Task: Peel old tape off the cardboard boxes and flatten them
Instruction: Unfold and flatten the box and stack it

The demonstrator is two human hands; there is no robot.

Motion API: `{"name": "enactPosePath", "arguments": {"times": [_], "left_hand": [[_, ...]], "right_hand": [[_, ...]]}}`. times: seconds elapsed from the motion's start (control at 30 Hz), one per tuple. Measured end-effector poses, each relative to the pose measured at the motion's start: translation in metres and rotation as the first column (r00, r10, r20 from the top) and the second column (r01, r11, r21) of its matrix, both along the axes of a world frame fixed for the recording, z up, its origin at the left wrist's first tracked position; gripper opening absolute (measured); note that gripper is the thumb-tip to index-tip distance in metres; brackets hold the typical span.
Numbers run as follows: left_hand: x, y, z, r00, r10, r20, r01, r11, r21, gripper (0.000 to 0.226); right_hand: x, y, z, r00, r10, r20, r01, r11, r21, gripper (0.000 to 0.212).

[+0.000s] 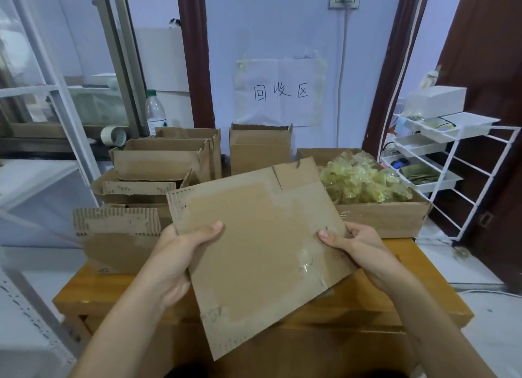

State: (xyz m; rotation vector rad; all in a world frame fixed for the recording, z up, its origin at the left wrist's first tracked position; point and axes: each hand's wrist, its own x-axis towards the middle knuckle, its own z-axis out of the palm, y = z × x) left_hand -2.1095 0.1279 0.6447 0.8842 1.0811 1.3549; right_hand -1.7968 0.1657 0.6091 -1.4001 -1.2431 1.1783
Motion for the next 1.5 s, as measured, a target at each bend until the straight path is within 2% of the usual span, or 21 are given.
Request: {"name": "enactPosePath", "arguments": {"times": [0.1,0.17,0.27,0.33,0.4,0.53,0.67,0.8,0.9,1.0,1.1,1.17,1.2,1.27,1.33,1.37,1.43,1.5], "left_hand": [[0.005,0.004,-0.007,1.000,0.027,-0.008,-0.027,0.999,-0.033,0.021],[0.006,0.008,-0.011,0.998,0.051,0.025,-0.050,0.998,-0.043,0.025],[0.004,0.010,-0.017,0.986,0.128,0.111,-0.123,0.991,-0.055,0.037],[0.004,0.007,-0.023,0.970,0.176,0.169,-0.168,0.984,-0.060,0.033],[0.008,0.003,-0.031,0.955,0.201,0.217,-0.190,0.979,-0.069,0.032],[0.027,-0.005,-0.041,0.919,0.282,0.276,-0.259,0.959,-0.118,0.024],[0.043,-0.011,-0.041,0.891,0.329,0.315,-0.296,0.944,-0.148,0.021],[0.051,-0.016,-0.040,0.857,0.381,0.347,-0.343,0.924,-0.169,0.021],[0.061,-0.030,-0.041,0.808,0.484,0.337,-0.426,0.874,-0.233,0.025],[0.074,-0.047,-0.041,0.724,0.604,0.333,-0.536,0.796,-0.280,0.042],[0.084,-0.059,-0.038,0.698,0.596,0.397,-0.508,0.803,-0.311,0.057],[0.090,-0.059,-0.040,0.672,0.636,0.379,-0.536,0.771,-0.344,0.055],[0.093,-0.056,-0.042,0.646,0.669,0.367,-0.559,0.742,-0.369,0.050],[0.097,-0.049,-0.040,0.623,0.688,0.373,-0.558,0.724,-0.405,0.041],[0.099,-0.043,-0.039,0.625,0.676,0.391,-0.529,0.735,-0.424,0.036],[0.101,-0.040,-0.040,0.625,0.670,0.400,-0.518,0.740,-0.430,0.034],[0.105,-0.035,-0.042,0.640,0.653,0.405,-0.504,0.755,-0.420,0.031],[0.109,-0.029,-0.048,0.680,0.615,0.401,-0.474,0.785,-0.399,0.030]], "right_hand": [[0.003,-0.003,-0.008,1.000,-0.011,-0.013,0.010,0.999,-0.037,0.041],[0.005,-0.006,-0.012,0.997,-0.029,-0.065,0.026,0.999,-0.046,0.044],[0.010,-0.008,-0.020,0.943,-0.061,-0.326,0.035,0.996,-0.085,0.054],[0.011,-0.010,-0.023,0.858,-0.060,-0.510,0.006,0.994,-0.107,0.049],[0.006,-0.012,-0.026,0.790,-0.036,-0.613,-0.043,0.993,-0.113,0.047],[-0.017,-0.015,-0.028,0.809,-0.015,-0.588,-0.073,0.990,-0.125,0.043],[-0.027,-0.012,-0.024,0.815,-0.117,-0.568,0.032,0.987,-0.157,0.035],[-0.033,-0.012,-0.023,0.813,-0.149,-0.562,0.069,0.985,-0.160,0.037],[-0.040,-0.019,-0.023,0.869,-0.108,-0.483,0.043,0.989,-0.144,0.034],[-0.038,-0.022,-0.021,0.920,-0.096,-0.379,0.042,0.988,-0.149,0.027],[-0.040,-0.020,-0.014,0.950,-0.072,-0.302,0.027,0.988,-0.151,0.025],[-0.045,-0.013,-0.009,0.953,-0.100,-0.287,0.064,0.989,-0.131,0.025],[-0.049,-0.007,-0.008,0.954,-0.130,-0.272,0.103,0.988,-0.112,0.029],[-0.054,0.001,-0.007,0.964,-0.175,-0.199,0.168,0.985,-0.049,0.054],[-0.057,0.001,-0.006,0.984,-0.168,-0.063,0.169,0.986,0.008,0.082],[-0.059,-0.004,-0.006,0.990,-0.137,0.020,0.136,0.990,0.042,0.087],[-0.062,-0.014,-0.015,0.958,-0.074,0.278,0.042,0.992,0.120,0.080],[-0.063,-0.025,-0.029,0.847,-0.062,0.529,-0.041,0.982,0.182,0.076]]}}
